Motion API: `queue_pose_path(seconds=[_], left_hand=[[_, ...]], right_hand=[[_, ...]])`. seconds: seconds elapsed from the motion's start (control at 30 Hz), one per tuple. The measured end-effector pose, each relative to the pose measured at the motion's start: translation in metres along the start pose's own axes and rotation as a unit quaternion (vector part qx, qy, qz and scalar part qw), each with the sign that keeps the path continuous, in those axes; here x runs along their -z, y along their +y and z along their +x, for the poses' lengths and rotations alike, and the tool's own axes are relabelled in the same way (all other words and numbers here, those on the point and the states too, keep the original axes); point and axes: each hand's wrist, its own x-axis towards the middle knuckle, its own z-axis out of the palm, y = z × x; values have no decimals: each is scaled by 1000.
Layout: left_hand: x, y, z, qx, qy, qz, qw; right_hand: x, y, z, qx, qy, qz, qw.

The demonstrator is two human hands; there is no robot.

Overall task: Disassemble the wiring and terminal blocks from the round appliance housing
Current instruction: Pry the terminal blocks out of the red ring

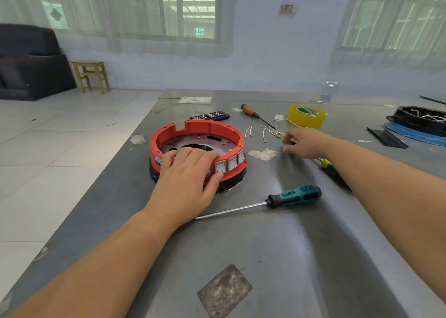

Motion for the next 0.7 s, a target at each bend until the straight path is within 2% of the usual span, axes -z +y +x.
queue_pose_path(seconds=[0.1, 0.17, 0.47, 0.7], left_hand=[[-1, 0, 1, 1, 1, 2, 1000], [-2, 0, 1, 2, 0, 3, 1000], [-2, 1, 3, 4, -9, 8, 1000], [-2, 1, 3, 4, -9, 12, 1000]], right_hand=[[11, 2, 5, 1, 67, 42, 997], [12, 2, 9, 4, 78, 52, 996], [-12, -6, 24, -9, 17, -26, 999], [-12, -7, 18, -7, 35, -20, 999]])
